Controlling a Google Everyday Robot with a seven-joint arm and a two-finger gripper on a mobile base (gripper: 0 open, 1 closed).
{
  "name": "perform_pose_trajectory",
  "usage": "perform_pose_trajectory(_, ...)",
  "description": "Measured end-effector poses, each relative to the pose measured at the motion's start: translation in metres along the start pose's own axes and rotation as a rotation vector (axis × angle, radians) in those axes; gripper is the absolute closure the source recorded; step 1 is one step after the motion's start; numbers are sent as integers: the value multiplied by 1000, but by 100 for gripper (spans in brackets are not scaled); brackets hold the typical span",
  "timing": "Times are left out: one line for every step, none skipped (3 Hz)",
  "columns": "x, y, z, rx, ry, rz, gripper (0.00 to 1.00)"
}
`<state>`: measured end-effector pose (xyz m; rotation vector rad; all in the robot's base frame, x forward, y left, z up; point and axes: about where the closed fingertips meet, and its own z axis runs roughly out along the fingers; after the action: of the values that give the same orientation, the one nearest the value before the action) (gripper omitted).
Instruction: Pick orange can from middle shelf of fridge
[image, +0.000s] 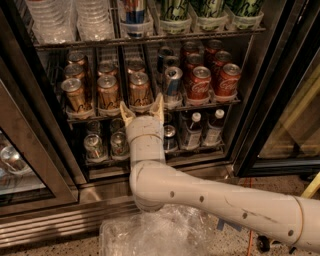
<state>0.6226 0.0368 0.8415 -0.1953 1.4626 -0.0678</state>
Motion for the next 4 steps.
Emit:
perform_pose_trajectory(1,-2,12,7,-4,8,29)
perform_pose_trajectory(4,-3,26,9,-4,15,29)
perform_pose_trajectory(5,-5,37,13,-1,23,30)
perform_pose_trajectory(8,-8,46,17,3,26,30)
